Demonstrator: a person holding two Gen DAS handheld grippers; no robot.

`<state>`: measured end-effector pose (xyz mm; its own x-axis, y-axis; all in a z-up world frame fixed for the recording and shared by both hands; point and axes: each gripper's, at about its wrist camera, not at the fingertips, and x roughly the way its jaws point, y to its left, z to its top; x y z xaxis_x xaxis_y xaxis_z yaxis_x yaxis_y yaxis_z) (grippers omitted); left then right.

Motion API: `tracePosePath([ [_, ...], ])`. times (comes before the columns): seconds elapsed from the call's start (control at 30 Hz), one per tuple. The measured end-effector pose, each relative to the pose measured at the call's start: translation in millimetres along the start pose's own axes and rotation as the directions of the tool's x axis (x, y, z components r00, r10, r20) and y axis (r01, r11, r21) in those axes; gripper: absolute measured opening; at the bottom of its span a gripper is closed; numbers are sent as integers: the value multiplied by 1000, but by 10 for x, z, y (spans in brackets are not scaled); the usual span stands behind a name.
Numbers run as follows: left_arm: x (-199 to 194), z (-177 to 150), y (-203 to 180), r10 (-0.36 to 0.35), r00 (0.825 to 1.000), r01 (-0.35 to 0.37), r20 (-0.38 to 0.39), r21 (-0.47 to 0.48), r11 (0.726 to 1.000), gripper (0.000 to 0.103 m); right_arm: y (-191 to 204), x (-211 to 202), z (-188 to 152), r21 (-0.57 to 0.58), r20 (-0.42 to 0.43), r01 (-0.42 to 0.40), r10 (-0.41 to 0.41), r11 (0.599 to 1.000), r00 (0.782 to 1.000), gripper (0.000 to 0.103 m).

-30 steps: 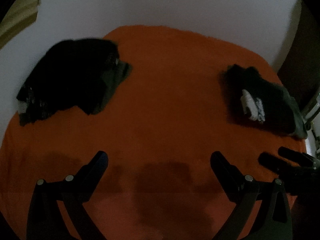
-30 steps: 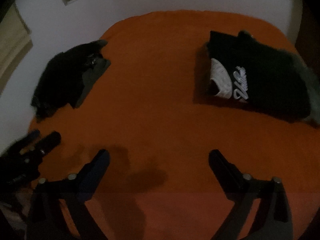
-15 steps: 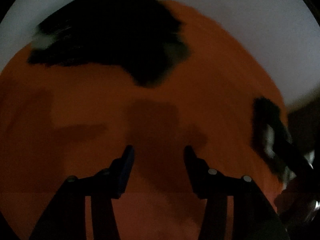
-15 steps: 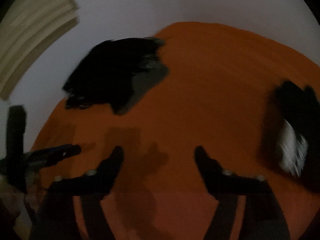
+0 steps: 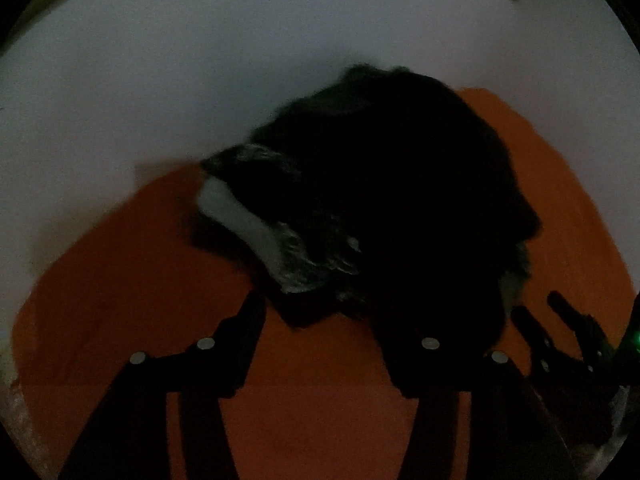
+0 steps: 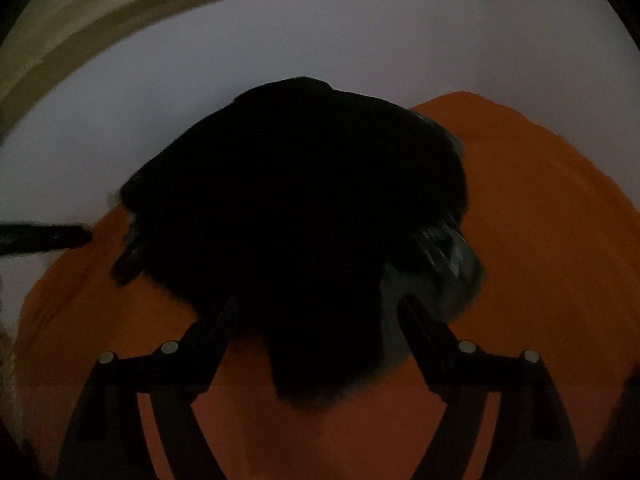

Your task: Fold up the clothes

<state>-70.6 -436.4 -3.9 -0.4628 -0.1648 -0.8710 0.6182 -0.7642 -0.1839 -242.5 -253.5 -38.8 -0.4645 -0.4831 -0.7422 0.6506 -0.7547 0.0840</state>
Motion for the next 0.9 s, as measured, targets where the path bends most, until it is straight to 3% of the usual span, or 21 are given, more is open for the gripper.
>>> tracePosePath([
  [0.13, 131, 14, 200, -64, 997, 59, -50, -103, 993, 69, 157, 566, 277, -2, -15, 98, -98, 995, 995, 81],
  [0.2, 201, -26, 274, -42, 995, 31, -89, -127, 991, 69, 188, 810, 390, 5, -35, 142, -141, 990, 989, 69],
  [0.23, 207, -43, 303, -27, 996, 15, -88, -132, 991, 69, 202, 931, 447, 8, -45, 162, -162, 987, 986, 49],
  [0.27, 209, -61, 335, -16, 997, 5, -80, -134, 991, 69, 193, 1022, 505, 12, -51, 175, -175, 984, 983, 14],
  [0.3, 208, -98, 366, -9, 997, 0, -71, -134, 991, 69, 164, 1079, 556, 27, -54, 205, -203, 978, 978, 3],
  [0.37, 217, -145, 424, 0, 997, -10, -77, -141, 990, 69, 54, 995, 613, 104, 6, 241, -242, 965, 970, 2],
  [0.43, 187, -193, 476, -16, 997, 4, -81, -147, 989, 69, 25, 534, 491, 103, 148, 238, -251, 966, 957, 2],
  [0.5, 129, -241, 525, -40, 996, 27, -79, -153, 988, 69, 1, 56, 359, 95, 290, 235, -253, 967, 923, 2],
  [0.57, -28, -314, 553, 12, 999, -18, -36, -174, 985, 69, -22, -422, 228, 87, 425, 233, -248, 968, 871, 2],
  [0.6, -139, -361, 571, 62, 998, -60, 5, -200, 978, 69, -76, -670, 120, 88, 456, 217, -233, 972, 859, 2],
  [0.67, -279, -415, 543, 23, 998, -10, 53, -224, 974, 69, -280, -1149, -110, 130, 459, 157, -200, 979, 866, 2],
  [0.73, -383, -462, 425, -63, 996, 77, 68, -223, 972, 69, -439, -1605, -372, 157, 481, 163, -220, 974, 849, 2],
  [0.83, -439, -566, 128, -188, 982, 187, 13, -182, 965, 69, -677, -2347, -822, 214, 523, 199, -284, 956, 804, 2],
  [0.9, -434, -690, -112, -281, 959, 275, -27, -133, 952, 69, -845, -2696, -1057, 249, 506, 240, -338, 938, 794, 2],
])
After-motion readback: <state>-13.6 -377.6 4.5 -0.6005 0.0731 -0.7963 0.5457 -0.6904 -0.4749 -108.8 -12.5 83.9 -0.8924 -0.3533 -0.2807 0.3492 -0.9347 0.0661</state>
